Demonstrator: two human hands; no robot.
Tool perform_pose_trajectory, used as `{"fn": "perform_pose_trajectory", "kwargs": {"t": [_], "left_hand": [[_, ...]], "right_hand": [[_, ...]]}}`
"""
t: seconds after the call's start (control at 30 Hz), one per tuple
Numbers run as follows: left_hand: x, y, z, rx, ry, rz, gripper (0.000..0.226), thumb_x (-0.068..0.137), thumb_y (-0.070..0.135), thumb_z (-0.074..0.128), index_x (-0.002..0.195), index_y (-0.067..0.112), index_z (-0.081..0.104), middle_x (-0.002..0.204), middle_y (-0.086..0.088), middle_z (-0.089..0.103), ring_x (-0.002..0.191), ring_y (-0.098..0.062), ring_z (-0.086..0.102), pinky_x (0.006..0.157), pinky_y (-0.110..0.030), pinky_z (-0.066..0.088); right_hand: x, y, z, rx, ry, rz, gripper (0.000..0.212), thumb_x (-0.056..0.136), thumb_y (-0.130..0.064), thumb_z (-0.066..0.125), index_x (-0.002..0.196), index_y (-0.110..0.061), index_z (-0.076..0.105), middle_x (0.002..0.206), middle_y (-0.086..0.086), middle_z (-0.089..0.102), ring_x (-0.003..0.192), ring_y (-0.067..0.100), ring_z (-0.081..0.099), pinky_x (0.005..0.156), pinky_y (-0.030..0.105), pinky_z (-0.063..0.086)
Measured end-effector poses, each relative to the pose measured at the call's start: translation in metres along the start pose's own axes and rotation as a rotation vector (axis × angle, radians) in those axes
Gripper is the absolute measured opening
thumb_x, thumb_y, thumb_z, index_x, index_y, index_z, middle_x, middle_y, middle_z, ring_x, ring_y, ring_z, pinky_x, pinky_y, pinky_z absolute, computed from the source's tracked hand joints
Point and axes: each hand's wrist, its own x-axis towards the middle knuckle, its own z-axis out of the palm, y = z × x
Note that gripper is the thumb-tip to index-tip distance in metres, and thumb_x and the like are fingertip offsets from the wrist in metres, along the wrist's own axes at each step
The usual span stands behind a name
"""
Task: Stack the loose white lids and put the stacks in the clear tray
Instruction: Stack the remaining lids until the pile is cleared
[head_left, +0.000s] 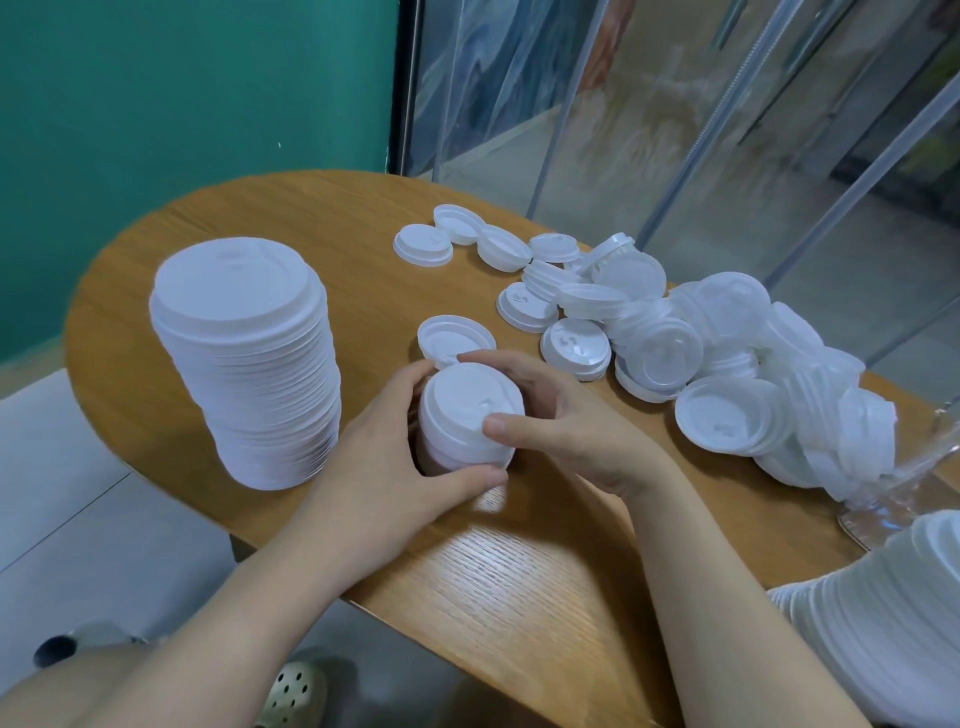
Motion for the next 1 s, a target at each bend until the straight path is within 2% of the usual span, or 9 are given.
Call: {"fn": "perform_pose_trajectory", "kwargs": {"t": [0.1, 0.23, 0.33, 0.4, 0.5, 0.63, 0.73, 0.87, 1.0], "left_hand": [[0.0, 0.001, 0.001, -0.019, 0.003, 0.012, 0.094, 0.061, 0.057, 0.091, 0.141, 0.05, 0.042, 0.13, 0.035, 0.056, 0.122, 0.011, 0.053, 0.101, -0.022, 0.046], [-0.001, 0.005, 0.002, -0.02, 0.018, 0.034, 0.096, 0.059, 0.066, 0.088, 0.141, 0.047, 0.043, 0.131, 0.035, 0.055, 0.124, 0.012, 0.049, 0.101, -0.018, 0.042], [0.0, 0.007, 0.007, -0.01, 0.022, 0.041, 0.09, 0.062, 0.063, 0.087, 0.14, 0.047, 0.043, 0.131, 0.032, 0.055, 0.124, 0.011, 0.049, 0.1, -0.015, 0.04], [-0.001, 0.007, 0.01, -0.006, 0.029, 0.04, 0.083, 0.065, 0.057, 0.088, 0.135, 0.048, 0.046, 0.127, 0.031, 0.058, 0.121, 0.01, 0.051, 0.097, -0.012, 0.04], [-0.003, 0.005, 0.012, -0.005, 0.029, 0.04, 0.077, 0.066, 0.053, 0.089, 0.132, 0.049, 0.049, 0.126, 0.03, 0.06, 0.121, 0.008, 0.053, 0.097, -0.014, 0.042], [-0.004, 0.004, 0.013, 0.005, 0.023, 0.045, 0.083, 0.066, 0.054, 0.09, 0.136, 0.048, 0.046, 0.128, 0.031, 0.058, 0.124, 0.008, 0.052, 0.1, -0.014, 0.041], [-0.002, 0.003, 0.012, -0.006, 0.01, 0.05, 0.079, 0.066, 0.054, 0.09, 0.132, 0.05, 0.046, 0.125, 0.033, 0.058, 0.122, 0.009, 0.052, 0.094, -0.007, 0.039], [0.0, 0.001, 0.01, 0.0, -0.014, 0.062, 0.076, 0.066, 0.056, 0.089, 0.128, 0.052, 0.045, 0.124, 0.032, 0.057, 0.12, 0.009, 0.051, 0.093, -0.012, 0.041], [0.001, 0.0, 0.01, 0.003, -0.023, 0.058, 0.077, 0.066, 0.06, 0.087, 0.129, 0.054, 0.042, 0.124, 0.033, 0.054, 0.119, 0.011, 0.049, 0.092, -0.009, 0.039]], "right_hand": [[0.0, 0.002, -0.003, 0.018, 0.016, -0.018, 0.064, 0.085, -0.04, 0.072, 0.143, -0.018, 0.057, 0.14, -0.003, 0.064, 0.135, 0.015, 0.057, 0.115, 0.04, 0.044], [0.006, 0.003, -0.013, 0.132, 0.227, -0.059, 0.045, 0.097, -0.042, 0.063, 0.133, -0.015, 0.064, 0.13, 0.002, 0.071, 0.128, 0.016, 0.063, 0.109, 0.042, 0.05], [0.024, -0.001, -0.024, -0.067, 0.368, 0.0, 0.035, 0.097, -0.042, 0.069, 0.127, -0.024, 0.068, 0.122, -0.008, 0.073, 0.117, 0.004, 0.065, 0.107, 0.04, 0.052], [0.04, -0.006, -0.028, -0.293, 0.332, 0.04, 0.043, 0.091, -0.046, 0.075, 0.13, -0.029, 0.066, 0.125, -0.016, 0.068, 0.117, -0.002, 0.062, 0.105, 0.032, 0.05], [0.063, -0.02, -0.027, -0.617, 0.176, 0.094, 0.071, 0.079, -0.056, 0.082, 0.143, -0.037, 0.056, 0.143, -0.022, 0.055, 0.133, -0.002, 0.048, 0.111, 0.029, 0.043], [0.086, -0.042, -0.025, -0.845, -0.005, 0.173, 0.084, 0.081, -0.046, 0.085, 0.153, -0.035, 0.044, 0.156, -0.017, 0.042, 0.141, 0.007, 0.041, 0.106, 0.024, 0.034], [0.094, -0.045, -0.025, -0.865, -0.026, 0.212, 0.081, 0.08, -0.042, 0.087, 0.15, -0.033, 0.048, 0.139, -0.018, 0.049, 0.131, 0.008, 0.048, 0.101, 0.026, 0.037], [0.102, -0.04, -0.027, -0.818, 0.026, 0.201, 0.067, 0.076, -0.047, 0.088, 0.136, -0.037, 0.059, 0.123, -0.016, 0.057, 0.111, 0.005, 0.056, 0.09, 0.027, 0.043], [0.101, -0.036, -0.03, -0.607, 0.172, 0.062, 0.062, 0.075, -0.048, 0.089, 0.13, -0.035, 0.063, 0.121, -0.019, 0.064, 0.112, -0.001, 0.06, 0.088, 0.023, 0.048]]}}
